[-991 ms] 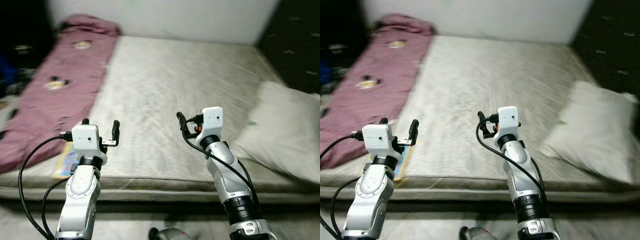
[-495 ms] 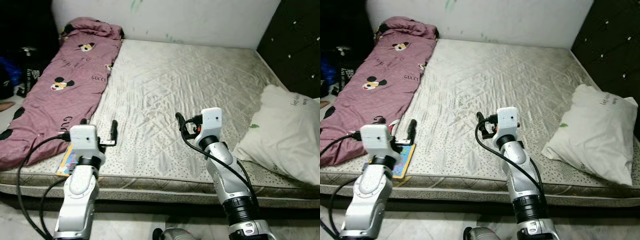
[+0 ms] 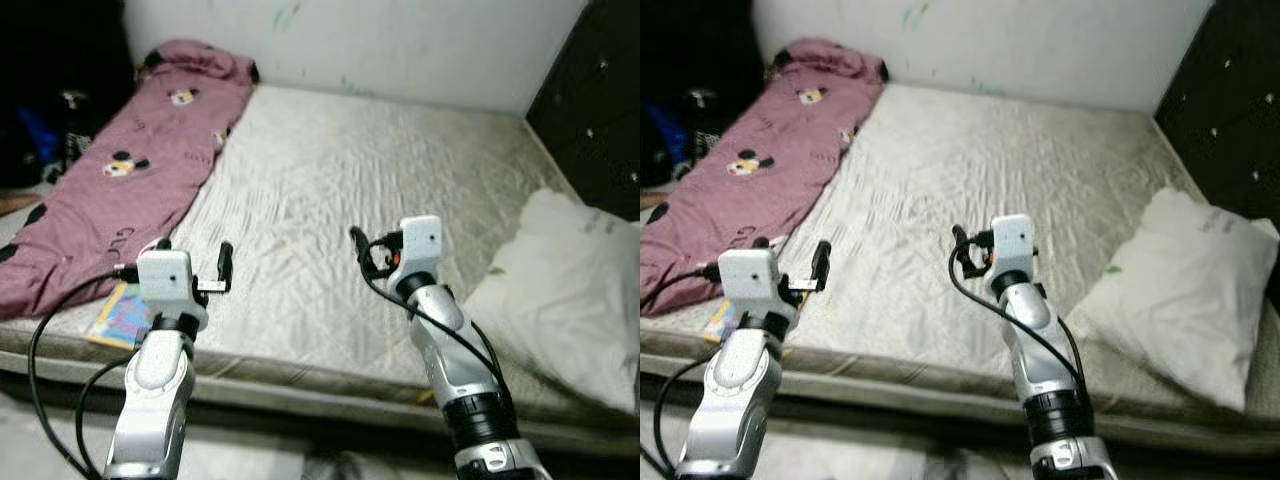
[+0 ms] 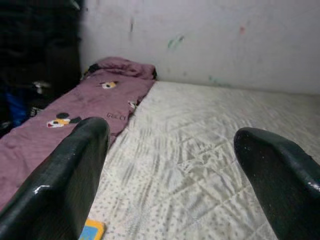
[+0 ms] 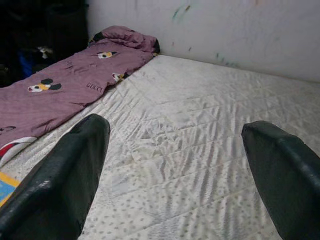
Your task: Clean up the room
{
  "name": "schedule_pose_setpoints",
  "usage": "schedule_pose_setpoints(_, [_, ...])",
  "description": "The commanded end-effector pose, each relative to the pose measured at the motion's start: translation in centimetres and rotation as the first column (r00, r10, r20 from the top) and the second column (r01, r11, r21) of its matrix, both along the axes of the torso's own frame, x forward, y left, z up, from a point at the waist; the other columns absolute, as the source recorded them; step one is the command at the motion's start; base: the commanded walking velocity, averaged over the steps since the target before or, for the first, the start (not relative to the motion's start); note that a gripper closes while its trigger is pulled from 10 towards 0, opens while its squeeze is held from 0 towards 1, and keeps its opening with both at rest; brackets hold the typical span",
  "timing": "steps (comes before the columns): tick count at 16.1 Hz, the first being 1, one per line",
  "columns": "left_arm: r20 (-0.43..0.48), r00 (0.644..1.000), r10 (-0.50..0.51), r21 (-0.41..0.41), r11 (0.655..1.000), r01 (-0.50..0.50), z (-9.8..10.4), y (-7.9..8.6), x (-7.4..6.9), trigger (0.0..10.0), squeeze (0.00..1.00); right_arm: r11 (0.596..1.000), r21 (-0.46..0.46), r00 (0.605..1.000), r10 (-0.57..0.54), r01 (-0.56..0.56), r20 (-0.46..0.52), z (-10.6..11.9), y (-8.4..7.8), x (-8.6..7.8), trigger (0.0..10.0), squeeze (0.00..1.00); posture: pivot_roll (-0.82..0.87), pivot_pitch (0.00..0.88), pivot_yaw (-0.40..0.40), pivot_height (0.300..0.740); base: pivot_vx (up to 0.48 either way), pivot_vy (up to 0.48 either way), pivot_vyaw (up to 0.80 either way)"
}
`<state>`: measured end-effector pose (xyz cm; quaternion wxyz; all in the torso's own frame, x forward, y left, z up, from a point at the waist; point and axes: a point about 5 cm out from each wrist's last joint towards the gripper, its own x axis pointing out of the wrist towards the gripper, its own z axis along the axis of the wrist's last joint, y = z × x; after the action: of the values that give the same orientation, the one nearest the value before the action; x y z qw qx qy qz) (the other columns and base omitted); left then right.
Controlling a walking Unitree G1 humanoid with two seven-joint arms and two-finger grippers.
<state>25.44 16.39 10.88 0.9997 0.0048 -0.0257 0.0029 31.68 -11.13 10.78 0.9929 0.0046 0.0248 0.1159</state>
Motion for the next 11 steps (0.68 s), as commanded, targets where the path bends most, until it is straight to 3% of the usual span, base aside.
schedule_pose_setpoints(1, [0.002, 1.000, -0.024, -0.008, 1.000, 0.024, 0.12, -0.69, 0.12, 10.0, 0.00, 1.000, -0.016, 1.000, -0.021, 0.021, -0.007, -0.22, -0.86, -0.04, 10.0, 0.00, -0.10, 0.000, -0.049, 0.740, 0.000, -0.304, 0.00])
schedule_pose_setpoints(6, [0.001, 1.000, -0.028, -0.009, 1.000, 0.028, 0.13, -0.76, 0.14, 10.0, 0.00, 1.000, -0.018, 1.000, -0.025, 0.025, -0.008, -0.26, -0.89, -0.03, 10.0, 0.00, -0.10, 0.001, -0.049, 0.740, 0.000, -0.286, 0.00])
schedule_pose_setpoints(11, [0.012, 1.000, 0.005, -0.020, 1.000, -0.004, 0.15, -0.44, 0.23, 10.0, 0.00, 1.000, -0.023, 1.000, -0.021, 0.021, -0.005, -0.27, -0.88, -0.02, 10.0, 0.00, -0.10, 0.000, -0.049, 0.740, 0.000, 0.000, 0.00])
